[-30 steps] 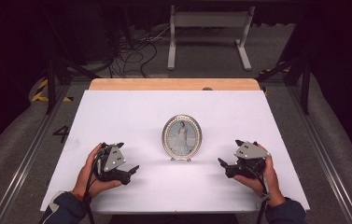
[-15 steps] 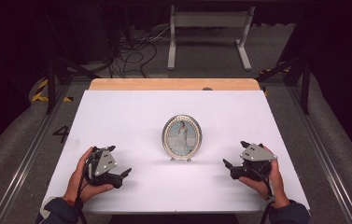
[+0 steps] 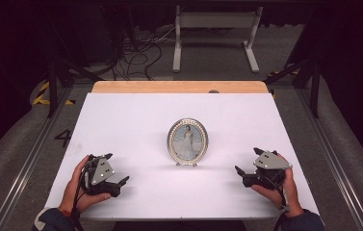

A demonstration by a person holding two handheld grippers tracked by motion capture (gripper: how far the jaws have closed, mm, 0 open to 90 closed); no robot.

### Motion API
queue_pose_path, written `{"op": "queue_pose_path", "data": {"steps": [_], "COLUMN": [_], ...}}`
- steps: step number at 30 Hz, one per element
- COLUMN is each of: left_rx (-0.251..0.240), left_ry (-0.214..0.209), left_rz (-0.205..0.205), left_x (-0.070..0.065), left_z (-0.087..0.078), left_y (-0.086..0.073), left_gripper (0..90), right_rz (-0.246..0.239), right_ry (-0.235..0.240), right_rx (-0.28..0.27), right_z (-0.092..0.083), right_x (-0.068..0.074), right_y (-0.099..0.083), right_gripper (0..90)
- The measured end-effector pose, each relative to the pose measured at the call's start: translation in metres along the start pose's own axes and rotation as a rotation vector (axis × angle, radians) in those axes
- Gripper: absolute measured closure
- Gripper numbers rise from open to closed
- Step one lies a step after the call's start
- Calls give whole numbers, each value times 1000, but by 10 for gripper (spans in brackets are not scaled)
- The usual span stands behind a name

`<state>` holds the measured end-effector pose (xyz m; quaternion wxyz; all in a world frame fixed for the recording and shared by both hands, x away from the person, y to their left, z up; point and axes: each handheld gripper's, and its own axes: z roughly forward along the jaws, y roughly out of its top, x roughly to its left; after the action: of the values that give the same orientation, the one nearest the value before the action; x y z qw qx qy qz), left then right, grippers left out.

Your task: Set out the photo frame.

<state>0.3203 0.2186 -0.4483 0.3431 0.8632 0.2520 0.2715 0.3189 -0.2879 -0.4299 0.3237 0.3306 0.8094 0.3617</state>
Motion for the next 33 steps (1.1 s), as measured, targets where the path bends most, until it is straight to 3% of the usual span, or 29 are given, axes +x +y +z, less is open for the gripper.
{"op": "queue_pose_path", "data": {"steps": [22, 33], "left_rx": [16, -4], "left_ry": [31, 51], "left_rz": [-66, -124], "left_x": [14, 22], "left_z": [-17, -28], "left_y": [-32, -48], "left_gripper": [86, 89], "right_rz": [33, 59], "right_ry": [-38, -65], "right_rx": [16, 23], "right_z": [-11, -19], "right_x": [-9, -15], "right_y": [-19, -31], "right_gripper": [119, 118]}}
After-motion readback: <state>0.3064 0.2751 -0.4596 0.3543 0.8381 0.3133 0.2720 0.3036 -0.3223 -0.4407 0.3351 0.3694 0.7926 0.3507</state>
